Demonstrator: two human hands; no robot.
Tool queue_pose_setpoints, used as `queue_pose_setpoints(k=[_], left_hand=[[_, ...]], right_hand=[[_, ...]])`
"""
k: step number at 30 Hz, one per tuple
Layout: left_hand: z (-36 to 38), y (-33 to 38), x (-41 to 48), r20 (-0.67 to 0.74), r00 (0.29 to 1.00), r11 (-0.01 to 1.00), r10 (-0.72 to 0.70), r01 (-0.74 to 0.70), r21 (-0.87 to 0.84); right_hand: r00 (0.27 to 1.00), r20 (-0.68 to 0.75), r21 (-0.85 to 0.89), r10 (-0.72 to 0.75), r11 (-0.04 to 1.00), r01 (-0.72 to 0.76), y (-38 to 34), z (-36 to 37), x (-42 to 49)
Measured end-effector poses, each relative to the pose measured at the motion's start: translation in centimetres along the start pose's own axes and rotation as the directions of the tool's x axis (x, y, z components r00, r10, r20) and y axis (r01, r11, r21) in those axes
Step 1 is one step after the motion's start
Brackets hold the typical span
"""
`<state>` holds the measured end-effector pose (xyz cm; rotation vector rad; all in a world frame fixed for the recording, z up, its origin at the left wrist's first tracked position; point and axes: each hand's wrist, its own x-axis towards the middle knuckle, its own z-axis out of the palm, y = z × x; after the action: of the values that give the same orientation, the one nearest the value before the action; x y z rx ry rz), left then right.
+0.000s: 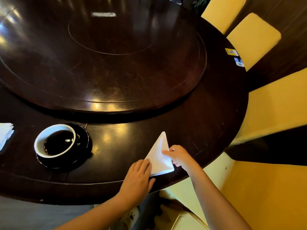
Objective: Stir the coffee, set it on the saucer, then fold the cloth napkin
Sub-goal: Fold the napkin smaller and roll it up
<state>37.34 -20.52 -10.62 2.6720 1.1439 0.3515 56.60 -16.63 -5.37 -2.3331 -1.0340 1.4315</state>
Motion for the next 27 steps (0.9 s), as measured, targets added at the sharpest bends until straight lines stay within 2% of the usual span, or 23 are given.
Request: queue_pose_setpoints(k=[3, 6, 10, 12, 14, 16, 17, 18, 19, 20, 21, 23, 24, 27], left_hand=[[-0.1, 0.0, -0.3, 0.041, 0.999, 1.0, -0.031, 0.031, 0.006], [0.1, -0.4, 0.0, -0.012, 0.999, 0.997, -0.049, 0.049, -0.054], [-0.5, -1.1, 0.5, -0.033, 0.99, 0.974, -0.139, 0.131, -0.185], [-1.4, -1.4, 0.6, -0.021, 0.966, 0.889, -0.259, 0.23, -0.395], [-2.7, -1.6, 0.6, 0.038, 0.925, 0.744, -0.378, 0.327, -0.583], [-3.7, -1.7, 0.3, 0.118, 0.892, 0.6, -0.436, 0.386, -0.701], [-4.1, -1.8, 0.1, 0.152, 0.879, 0.534, -0.452, 0.403, -0.743], [-4.3, -2.1, -0.1, 0.171, 0.866, 0.488, -0.471, 0.417, -0.766], [-4.4, -2.3, -0.3, 0.179, 0.853, 0.468, -0.49, 0.43, -0.772], [-4.4, -2.6, -0.5, 0.18, 0.842, 0.464, -0.509, 0.445, -0.766], [-4.5, -2.8, -0.7, 0.177, 0.834, 0.466, -0.523, 0.454, -0.759], [-4.8, -2.9, -0.8, 0.17, 0.83, 0.476, -0.532, 0.459, -0.75], [-5.0, -2.8, -0.7, 0.171, 0.829, 0.476, -0.532, 0.46, -0.749], [-5.6, -2.2, -0.6, 0.162, 0.826, 0.474, -0.54, 0.457, -0.752]], right_hand=[[0.998, 0.054, 0.132, 0.016, 0.991, -0.023, -0.6, -0.4, -0.3], [0.993, 0.099, 0.242, 0.059, 0.967, -0.082, -1.3, -0.5, -0.7], [0.996, 0.043, 0.358, 0.077, 0.93, -0.087, -2.7, -0.2, -0.9], [0.997, -0.047, 0.385, 0.058, 0.922, -0.036, -3.2, -0.3, -1.0], [0.991, -0.134, 0.397, 0.023, 0.917, 0.033, -3.6, -0.2, -1.2], [0.985, -0.173, 0.39, -0.012, 0.917, 0.08, -4.3, 0.2, -1.4], [0.98, -0.194, 0.341, -0.042, 0.934, 0.107, -4.5, 0.5, -1.3], [0.965, -0.246, 0.207, -0.091, 0.968, 0.144, -4.6, 0.8, -1.2], [0.921, -0.334, -0.01, -0.2, 0.978, 0.209, -4.7, 1.1, -1.1], [0.853, -0.385, -0.187, -0.352, 0.935, 0.301, -4.9, 1.7, -1.2], [0.779, -0.372, -0.262, -0.506, 0.862, 0.435, -5.3, 2.3, -1.5], [0.68, -0.27, -0.237, -0.682, 0.732, 0.639, -6.1, 3.9, -1.7], [0.662, -0.243, -0.195, -0.709, 0.704, 0.683, -6.3, 4.6, -1.5], [0.676, -0.327, -0.048, -0.66, 0.726, 0.686, -6.9, 5.8, -1.0]])
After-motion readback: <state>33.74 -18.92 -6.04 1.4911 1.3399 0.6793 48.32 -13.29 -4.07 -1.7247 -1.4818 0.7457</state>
